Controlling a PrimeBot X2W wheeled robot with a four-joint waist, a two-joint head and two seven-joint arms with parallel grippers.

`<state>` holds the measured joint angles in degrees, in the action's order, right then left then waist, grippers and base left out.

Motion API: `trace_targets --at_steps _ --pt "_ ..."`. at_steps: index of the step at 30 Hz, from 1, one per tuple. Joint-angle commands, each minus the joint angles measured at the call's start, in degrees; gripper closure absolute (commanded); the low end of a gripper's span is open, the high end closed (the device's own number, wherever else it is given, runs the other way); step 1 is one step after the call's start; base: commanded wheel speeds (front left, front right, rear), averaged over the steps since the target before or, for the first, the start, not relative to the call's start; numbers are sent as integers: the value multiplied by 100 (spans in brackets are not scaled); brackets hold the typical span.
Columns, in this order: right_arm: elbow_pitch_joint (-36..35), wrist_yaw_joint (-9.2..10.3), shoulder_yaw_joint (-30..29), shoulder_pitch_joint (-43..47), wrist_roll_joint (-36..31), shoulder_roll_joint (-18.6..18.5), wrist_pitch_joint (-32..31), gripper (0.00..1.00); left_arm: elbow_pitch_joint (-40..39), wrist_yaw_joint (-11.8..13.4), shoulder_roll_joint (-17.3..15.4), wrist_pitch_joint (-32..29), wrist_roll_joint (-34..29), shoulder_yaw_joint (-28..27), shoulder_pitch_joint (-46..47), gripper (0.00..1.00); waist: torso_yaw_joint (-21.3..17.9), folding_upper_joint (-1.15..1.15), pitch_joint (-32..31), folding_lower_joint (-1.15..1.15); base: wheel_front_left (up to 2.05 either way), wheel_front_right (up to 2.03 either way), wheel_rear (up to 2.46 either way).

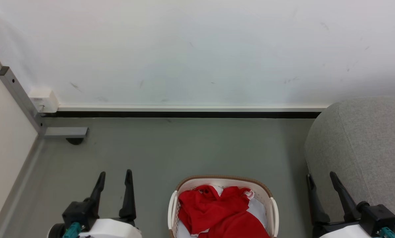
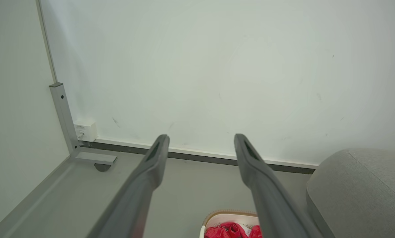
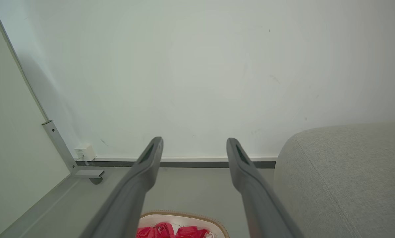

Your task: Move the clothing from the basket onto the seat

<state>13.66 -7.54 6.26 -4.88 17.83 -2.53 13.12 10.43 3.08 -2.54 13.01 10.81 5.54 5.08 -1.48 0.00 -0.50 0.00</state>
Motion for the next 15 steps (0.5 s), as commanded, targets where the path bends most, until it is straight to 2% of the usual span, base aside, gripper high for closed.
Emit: trace_targets --at_steps 1,15 --pt "-36 9 9 -88 -112 -52 52 0 -12 20 -49 64 -173 -1 64 0 -2 0 -3 0 0 0 0" --pt "-168 10 70 -68 -532 -55 177 0 -29 90 -54 188 -647 75 62 0 -4 0 -4 0 0 0 0"
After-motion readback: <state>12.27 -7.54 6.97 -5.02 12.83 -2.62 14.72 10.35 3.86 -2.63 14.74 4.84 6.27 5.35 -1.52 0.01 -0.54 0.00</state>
